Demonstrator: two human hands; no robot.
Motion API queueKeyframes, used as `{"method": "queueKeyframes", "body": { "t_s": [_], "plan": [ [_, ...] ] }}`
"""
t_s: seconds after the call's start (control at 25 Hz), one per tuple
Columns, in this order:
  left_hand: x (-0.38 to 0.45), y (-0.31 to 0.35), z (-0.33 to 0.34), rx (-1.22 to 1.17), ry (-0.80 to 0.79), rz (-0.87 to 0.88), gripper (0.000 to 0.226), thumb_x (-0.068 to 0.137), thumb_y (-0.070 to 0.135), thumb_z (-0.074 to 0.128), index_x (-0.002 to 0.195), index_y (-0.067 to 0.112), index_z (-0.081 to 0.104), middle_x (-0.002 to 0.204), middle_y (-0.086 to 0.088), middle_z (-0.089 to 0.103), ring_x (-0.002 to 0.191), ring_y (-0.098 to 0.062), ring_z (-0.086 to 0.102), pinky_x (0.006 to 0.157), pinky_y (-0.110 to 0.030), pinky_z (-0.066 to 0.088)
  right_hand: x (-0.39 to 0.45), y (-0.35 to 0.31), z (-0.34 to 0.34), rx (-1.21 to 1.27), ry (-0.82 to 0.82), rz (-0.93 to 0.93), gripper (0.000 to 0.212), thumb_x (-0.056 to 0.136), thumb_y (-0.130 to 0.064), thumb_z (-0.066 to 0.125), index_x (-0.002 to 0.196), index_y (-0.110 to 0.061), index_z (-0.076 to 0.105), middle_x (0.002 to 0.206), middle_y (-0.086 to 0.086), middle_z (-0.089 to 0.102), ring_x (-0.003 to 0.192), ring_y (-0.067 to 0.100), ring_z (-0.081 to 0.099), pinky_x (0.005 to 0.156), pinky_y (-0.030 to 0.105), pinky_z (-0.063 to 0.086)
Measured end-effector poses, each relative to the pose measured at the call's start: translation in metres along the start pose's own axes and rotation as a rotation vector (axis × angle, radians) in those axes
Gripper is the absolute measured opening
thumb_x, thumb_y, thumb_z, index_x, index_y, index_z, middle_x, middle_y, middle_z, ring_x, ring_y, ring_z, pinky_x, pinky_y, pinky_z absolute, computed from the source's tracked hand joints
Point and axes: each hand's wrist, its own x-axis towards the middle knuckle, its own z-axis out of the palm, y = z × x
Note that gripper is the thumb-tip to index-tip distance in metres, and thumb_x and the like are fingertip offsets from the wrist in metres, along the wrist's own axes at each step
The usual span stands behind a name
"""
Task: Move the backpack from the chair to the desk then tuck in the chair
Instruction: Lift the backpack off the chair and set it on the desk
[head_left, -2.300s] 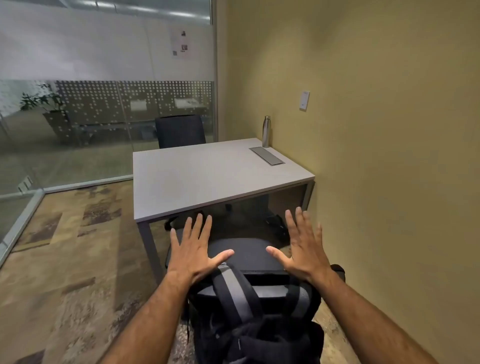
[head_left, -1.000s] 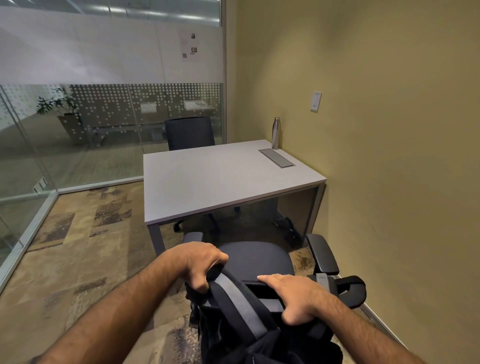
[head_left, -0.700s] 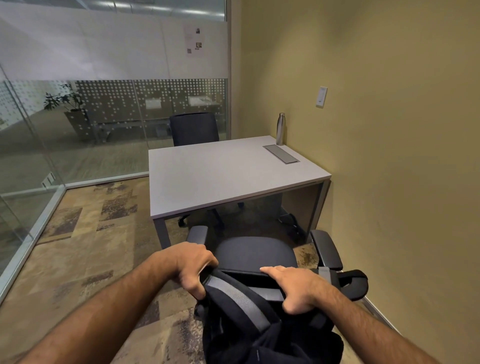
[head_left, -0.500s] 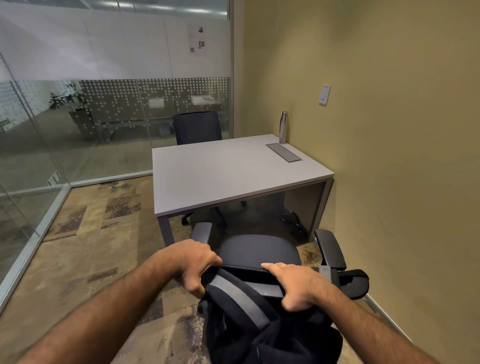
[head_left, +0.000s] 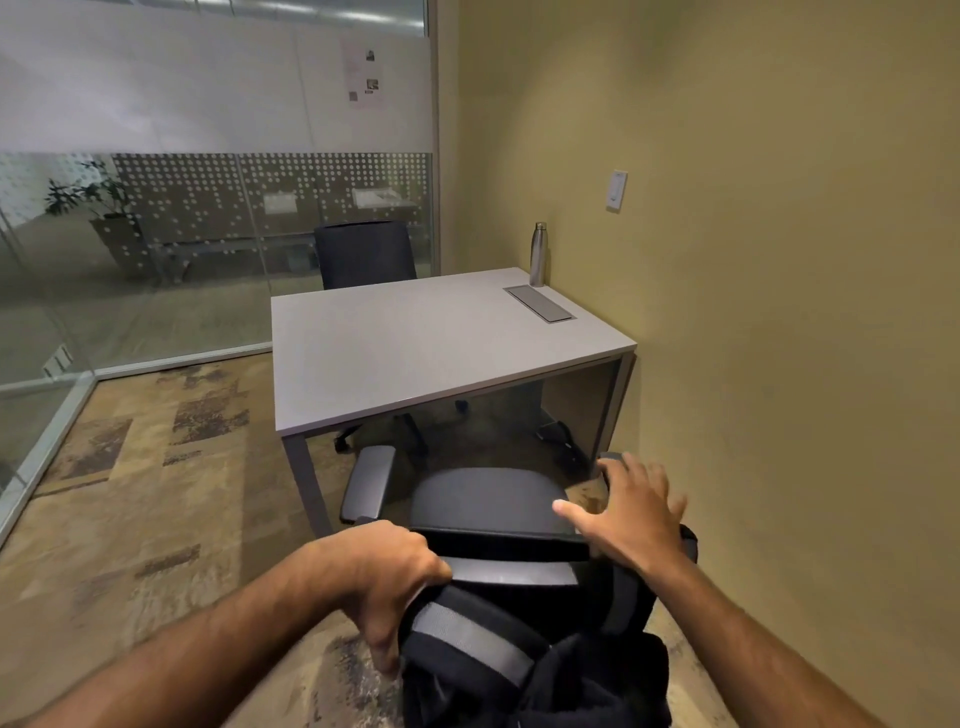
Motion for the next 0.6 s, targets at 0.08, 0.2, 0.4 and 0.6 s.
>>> {"method": "queueKeyframes", "body": {
  "t_s": [0.08, 0.2, 0.4, 0.6],
  "plan": [
    [0.008, 0.008, -0.008, -0.012, -0.028, 0.033, 0.061, 0.067, 0.047, 0.089, 0.112, 0.019, 0.059, 0.104, -0.007, 0.069, 0.089, -0.029, 0.062, 0.073, -0.036, 0.047, 0.006, 0.024, -0.010, -0.160, -0.215, 0.319, 0.133, 0.054, -0.098, 0.058, 0.158, -0.021, 0.024, 0.168, 0.016, 0.017, 0.154, 0.044, 0.013, 0.118, 0.065, 0.020],
    [0.024, 0.025, -0.019, -0.032, -0.018, 0.098, 0.061, 0.067, 0.035, 0.090, 0.112, 0.019, 0.053, 0.106, -0.011, 0.067, 0.093, -0.033, 0.062, 0.072, -0.035, 0.043, 0.010, 0.043, -0.016, 0.010, -0.376, 0.479, 0.142, 0.050, -0.094, 0.069, 0.156, -0.009, 0.029, 0.158, 0.020, 0.032, 0.140, 0.040, 0.041, 0.111, 0.050, 0.045],
    [0.064, 0.066, -0.031, 0.006, 0.039, 0.242, 0.066, 0.063, 0.026, 0.090, 0.108, 0.017, 0.044, 0.103, -0.015, 0.067, 0.092, -0.041, 0.063, 0.074, -0.046, 0.054, 0.011, 0.055, -0.031, 0.038, -0.325, 0.366, 0.065, 0.066, -0.064, 0.075, 0.105, -0.012, 0.069, 0.109, 0.008, 0.071, 0.097, 0.025, 0.069, 0.065, 0.029, 0.051],
    [0.105, 0.098, -0.050, 0.011, 0.081, 0.366, 0.061, 0.065, 0.016, 0.083, 0.099, 0.024, 0.033, 0.098, -0.011, 0.063, 0.082, -0.037, 0.062, 0.071, -0.052, 0.058, 0.009, 0.089, -0.035, 0.408, -0.217, 0.444, 0.045, 0.060, -0.041, 0.083, 0.087, -0.007, 0.073, 0.088, 0.008, 0.073, 0.074, 0.021, 0.069, 0.054, 0.027, 0.046]
  ]
}}
